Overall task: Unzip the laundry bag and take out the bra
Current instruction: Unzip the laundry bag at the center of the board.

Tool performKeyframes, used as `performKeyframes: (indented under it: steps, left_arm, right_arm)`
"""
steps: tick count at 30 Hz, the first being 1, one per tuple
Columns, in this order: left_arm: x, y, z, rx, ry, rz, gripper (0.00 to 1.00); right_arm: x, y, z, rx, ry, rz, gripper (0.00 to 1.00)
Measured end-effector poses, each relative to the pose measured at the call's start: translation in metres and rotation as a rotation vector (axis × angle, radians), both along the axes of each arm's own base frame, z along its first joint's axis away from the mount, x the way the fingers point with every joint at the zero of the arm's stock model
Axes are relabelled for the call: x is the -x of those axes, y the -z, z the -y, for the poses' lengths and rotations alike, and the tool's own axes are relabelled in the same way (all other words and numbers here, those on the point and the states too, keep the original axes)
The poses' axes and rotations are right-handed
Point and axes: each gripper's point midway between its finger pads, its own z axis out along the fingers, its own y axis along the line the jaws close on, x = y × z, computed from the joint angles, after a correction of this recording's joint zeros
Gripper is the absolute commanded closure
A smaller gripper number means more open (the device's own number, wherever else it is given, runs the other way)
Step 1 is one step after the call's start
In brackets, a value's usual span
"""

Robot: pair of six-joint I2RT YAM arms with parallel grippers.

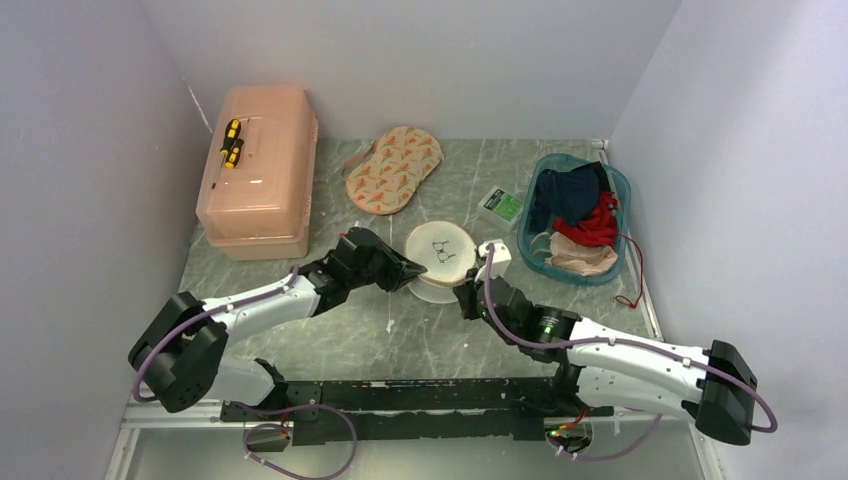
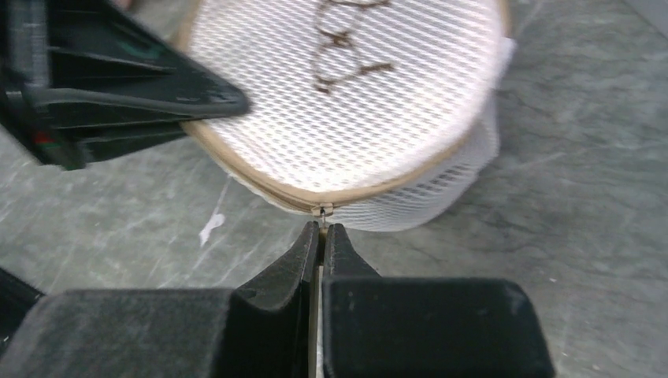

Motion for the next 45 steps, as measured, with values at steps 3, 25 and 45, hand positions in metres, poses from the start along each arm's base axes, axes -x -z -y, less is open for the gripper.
performKeyframes:
  steps: [3, 25, 45]
  left_arm:
    - [-0.005, -0.005, -0.003, 0.008, 0.023, 0.013, 0.97]
    - [-0.031, -0.073, 0.026, -0.051, 0.581, 0.331, 0.87]
    - [0.002, -0.093, -0.036, -0.171, 0.418, 0.311, 0.12]
  right_arm:
    - [-0.012, 0.004, 0.017, 0.014, 0.069, -0.018, 1.00]
    - [0.000, -0.055, 0.017, -0.075, -0.059, 0.086, 1.00]
    - [-0.002, -0.014, -0.001, -0.003, -0.043, -0.032, 1.00]
